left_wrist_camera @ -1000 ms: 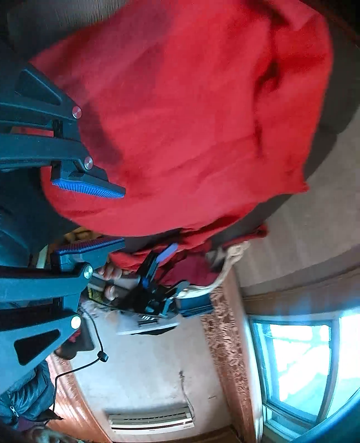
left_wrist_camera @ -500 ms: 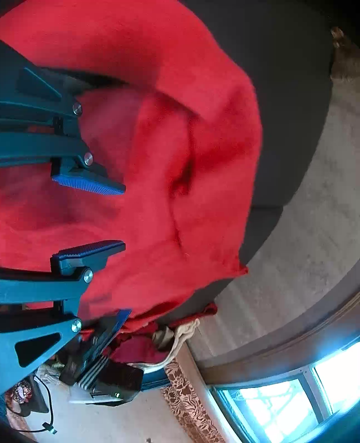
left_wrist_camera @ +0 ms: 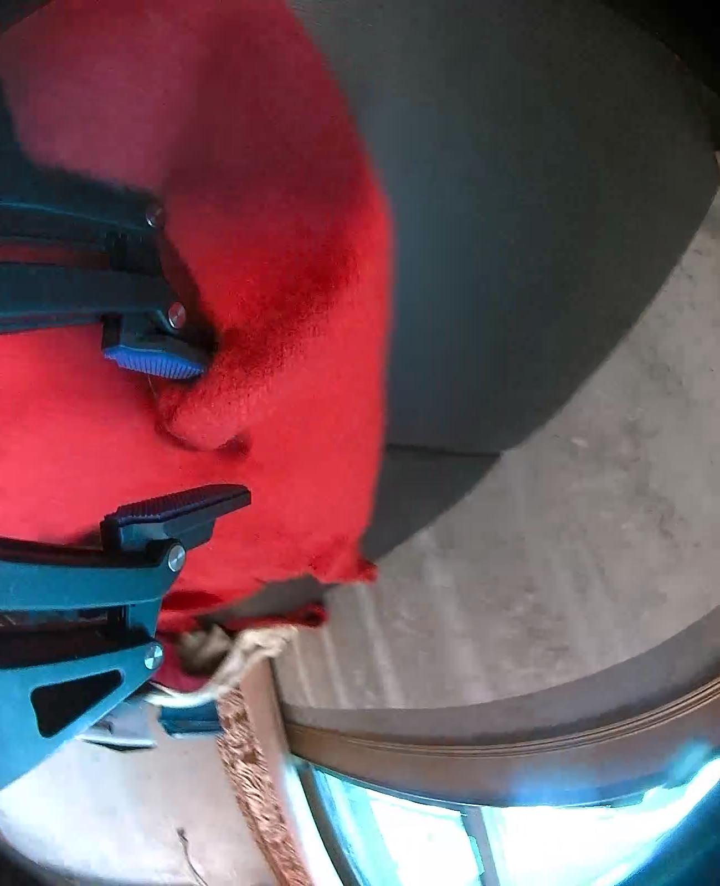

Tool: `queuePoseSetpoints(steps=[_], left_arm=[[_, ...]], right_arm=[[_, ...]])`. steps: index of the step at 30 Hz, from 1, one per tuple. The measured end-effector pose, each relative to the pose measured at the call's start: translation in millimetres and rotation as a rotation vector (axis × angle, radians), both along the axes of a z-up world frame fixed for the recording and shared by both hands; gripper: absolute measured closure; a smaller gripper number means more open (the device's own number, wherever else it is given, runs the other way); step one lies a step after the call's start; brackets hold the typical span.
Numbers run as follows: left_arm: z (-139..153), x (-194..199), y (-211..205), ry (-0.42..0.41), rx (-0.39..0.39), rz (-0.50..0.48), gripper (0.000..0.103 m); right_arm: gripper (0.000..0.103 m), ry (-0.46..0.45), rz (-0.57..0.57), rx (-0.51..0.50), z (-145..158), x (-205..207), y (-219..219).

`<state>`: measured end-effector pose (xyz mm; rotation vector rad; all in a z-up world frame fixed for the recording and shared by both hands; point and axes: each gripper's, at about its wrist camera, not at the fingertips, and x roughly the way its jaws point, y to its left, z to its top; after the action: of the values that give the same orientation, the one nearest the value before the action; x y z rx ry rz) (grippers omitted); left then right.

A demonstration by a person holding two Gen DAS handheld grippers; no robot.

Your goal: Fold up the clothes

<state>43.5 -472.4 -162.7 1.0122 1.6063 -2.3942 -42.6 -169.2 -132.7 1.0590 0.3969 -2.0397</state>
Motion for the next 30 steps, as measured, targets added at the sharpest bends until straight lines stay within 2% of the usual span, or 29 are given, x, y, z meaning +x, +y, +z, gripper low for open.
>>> queuePoseSetpoints(steps=[3, 6, 9, 11, 14, 16, 20, 22, 24, 30], left_arm=[[9.0, -17.2, -34.2, 0.016, -0.023, 0.068, 0.065], [3.2, -23.6, -70.9, -0.052, -0.02, 0.171, 0.065], [7.0, -17.5, -87.5, -0.051, -0.027, 0.199, 0.065], [18.7, -6.9, -83.9, -0.026, -0.063, 0.2, 0.065], [38.9, 12.5, -65.3, 0.011, -0.127, 0.181, 0.064], [48.8, 22.0, -44.3, -0.004, -0.195, 0.133, 0.063], [47.3, 29.9, 4.1, -0.135, -0.373, 0.009, 0.063], [34.1, 28.2, 16.1, -0.225, -0.434, -0.036, 0.063], [21.9, 25.4, 16.1, -0.265, -0.457, -0.056, 0.065], [23.0, -22.3, -6.3, -0.3, -0.617, -0.074, 0.066]], right_arm=[[0.0, 0.009, -0.005, -0.001, 0.8, 0.3, 0.9], [0.0, 0.02, -0.016, 0.004, 1.1, 1.2, 1.6], [0.0, 0.023, -0.024, 0.001, 0.9, -0.6, 2.2], [0.0, 0.024, -0.025, -0.001, 1.2, -0.5, 2.3], [0.0, 0.025, -0.027, 0.001, -0.9, 0.7, -0.4], [0.0, 0.025, -0.032, 0.01, -0.2, -2.6, -8.7], [0.0, 0.028, -0.032, 0.027, -0.3, -6.6, -13.2], [0.0, 0.029, -0.023, 0.035, 0.5, -9.3, -15.5], [0.0, 0.03, -0.014, 0.042, 0.9, -14.1, -19.4], [0.0, 0.043, -0.041, 0.047, 1.6, -43.7, -36.6]])
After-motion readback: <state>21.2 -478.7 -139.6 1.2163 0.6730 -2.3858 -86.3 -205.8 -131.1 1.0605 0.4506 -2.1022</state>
